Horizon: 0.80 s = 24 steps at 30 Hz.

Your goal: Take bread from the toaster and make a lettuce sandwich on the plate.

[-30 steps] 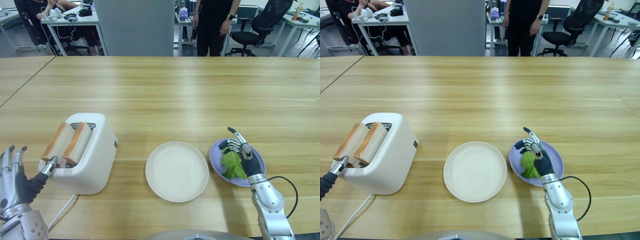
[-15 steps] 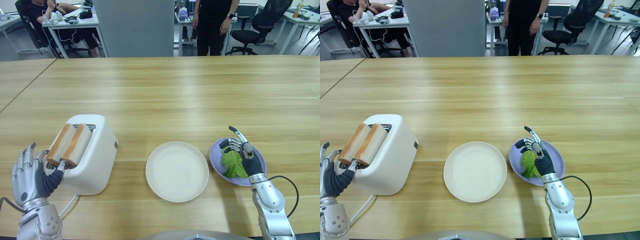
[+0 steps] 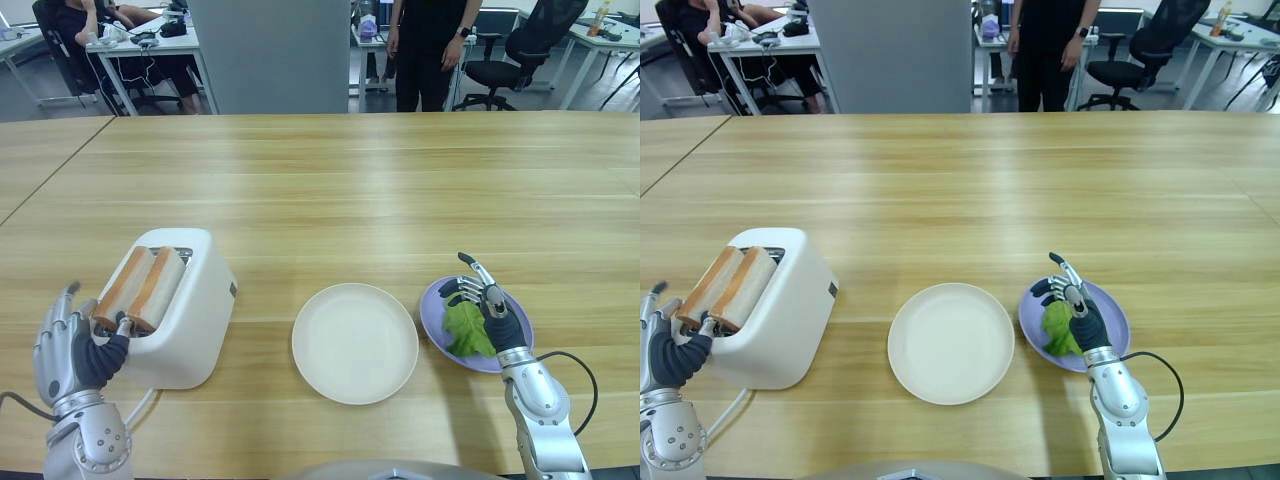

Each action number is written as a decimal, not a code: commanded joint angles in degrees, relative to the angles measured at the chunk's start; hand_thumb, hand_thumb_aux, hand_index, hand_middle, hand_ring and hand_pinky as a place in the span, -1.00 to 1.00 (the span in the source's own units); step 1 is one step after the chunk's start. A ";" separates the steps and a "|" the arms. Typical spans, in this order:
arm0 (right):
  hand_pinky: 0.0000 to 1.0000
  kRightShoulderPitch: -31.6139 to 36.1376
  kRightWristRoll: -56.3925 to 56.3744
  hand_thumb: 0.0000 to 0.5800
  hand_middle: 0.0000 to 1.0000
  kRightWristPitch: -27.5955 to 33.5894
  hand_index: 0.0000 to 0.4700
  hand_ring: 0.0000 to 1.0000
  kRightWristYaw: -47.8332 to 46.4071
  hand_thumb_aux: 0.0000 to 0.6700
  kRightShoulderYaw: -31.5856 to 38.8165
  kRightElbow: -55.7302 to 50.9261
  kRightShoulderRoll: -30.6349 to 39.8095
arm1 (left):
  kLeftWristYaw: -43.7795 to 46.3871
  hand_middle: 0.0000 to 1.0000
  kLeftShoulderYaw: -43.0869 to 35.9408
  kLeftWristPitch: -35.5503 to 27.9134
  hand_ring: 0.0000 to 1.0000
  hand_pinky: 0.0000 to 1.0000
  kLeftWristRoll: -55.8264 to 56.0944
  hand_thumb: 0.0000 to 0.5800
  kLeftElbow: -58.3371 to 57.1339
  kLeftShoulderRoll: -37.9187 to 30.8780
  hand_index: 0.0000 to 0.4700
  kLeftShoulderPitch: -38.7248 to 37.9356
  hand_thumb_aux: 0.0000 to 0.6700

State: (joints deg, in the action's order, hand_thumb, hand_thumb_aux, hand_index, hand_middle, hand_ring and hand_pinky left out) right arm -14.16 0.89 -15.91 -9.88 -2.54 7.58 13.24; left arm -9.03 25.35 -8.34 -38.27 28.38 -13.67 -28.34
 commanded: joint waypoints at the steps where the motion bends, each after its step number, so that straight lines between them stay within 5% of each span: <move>1: -0.06 0.00 0.33 -1.00 -0.06 0.03 -1.00 -0.06 0.02 -1.00 -0.26 -1.14 0.11 | 1.57 1.00 -1.18 -0.38 1.00 1.00 1.15 1.00 1.17 -0.08 0.96 1.19 1.00; 24: -0.04 1.02 1.07 -1.00 -0.04 -0.08 -1.00 -0.04 0.15 -1.00 0.70 -3.04 -0.27 | 1.57 1.00 10.37 -5.44 1.00 1.00 5.98 1.00 16.72 -0.12 0.96 12.53 1.00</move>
State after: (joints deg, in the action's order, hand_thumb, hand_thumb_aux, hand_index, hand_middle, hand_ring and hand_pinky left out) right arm -13.58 1.53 -16.09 -9.79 -1.96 5.07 13.04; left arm -8.15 35.41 -13.11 -33.70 43.12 -14.16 -16.49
